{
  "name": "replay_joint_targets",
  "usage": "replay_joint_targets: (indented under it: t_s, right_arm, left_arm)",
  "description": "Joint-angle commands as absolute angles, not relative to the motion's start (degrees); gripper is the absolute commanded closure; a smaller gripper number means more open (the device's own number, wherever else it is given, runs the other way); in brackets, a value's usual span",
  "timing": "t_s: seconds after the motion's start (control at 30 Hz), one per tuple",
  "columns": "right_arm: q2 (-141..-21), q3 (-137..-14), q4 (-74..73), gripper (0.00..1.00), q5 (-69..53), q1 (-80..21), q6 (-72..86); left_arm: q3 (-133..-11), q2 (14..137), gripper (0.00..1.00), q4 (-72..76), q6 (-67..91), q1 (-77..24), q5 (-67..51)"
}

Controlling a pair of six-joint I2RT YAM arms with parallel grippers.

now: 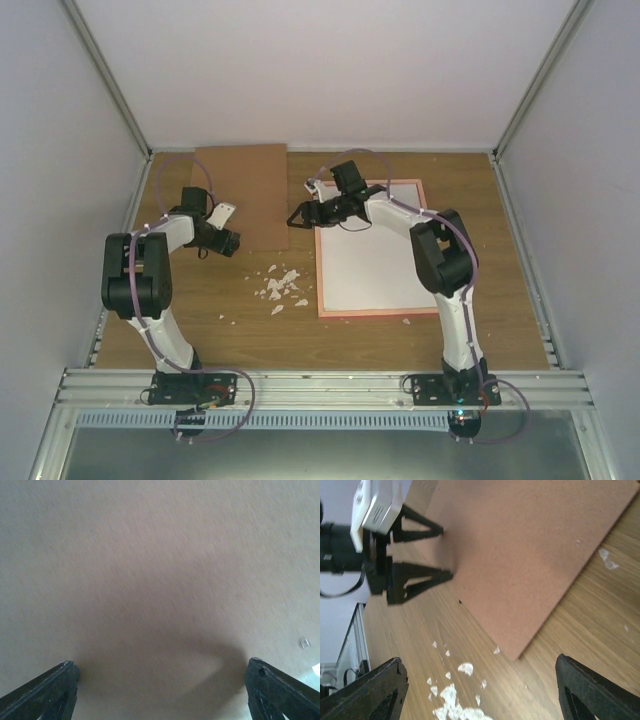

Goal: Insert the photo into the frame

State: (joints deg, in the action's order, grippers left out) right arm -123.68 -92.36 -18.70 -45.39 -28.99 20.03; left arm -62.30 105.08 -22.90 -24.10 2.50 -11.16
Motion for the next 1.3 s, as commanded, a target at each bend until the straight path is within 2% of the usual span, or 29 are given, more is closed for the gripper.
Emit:
replay_joint_targets:
  t_s: [0.0, 0.17, 0.37, 0.67, 0.93, 1.27]
  right_arm:
    - [-128.8, -98.57, -19.27, 0.2, -41.81, -31.09, 28.17]
    - [-132.86, -102.95, -19.01, 0.24, -37.22, -33.17, 36.39]
    - [-135.72, -107.55, -21.77, 0.28, -26.91, -34.82, 42.74]
    - [-139.47, -110.26, -23.42, 0.27, -22.29, -34.89, 44.01]
    - [-142.37, -111.53, -22.54, 0.25, -24.19, -34.89, 43.72]
    - [-145.21, -111.61, -19.98, 0.26, -27.1, -35.48, 46.3]
  left_arm:
    - [-55.31, 100.87, 0.11, -22.83, -23.73, 2.36, -11.02]
    - [-53.02, 98.02, 0.1, -23.29, -23.07, 3.24, -14.4]
    - [-59.66, 95.59, 0.05, -24.64, -19.53, 10.38, -23.79]
    - [-73.33, 106.78, 0.03, -26.64, -15.79, 22.3, -31.32]
    - [-78.21, 113.23, 0.04, -26.43, -16.01, 23.34, -31.9]
    - [-76.39, 118.52, 0.09, -25.05, -16.52, 23.29, -32.03]
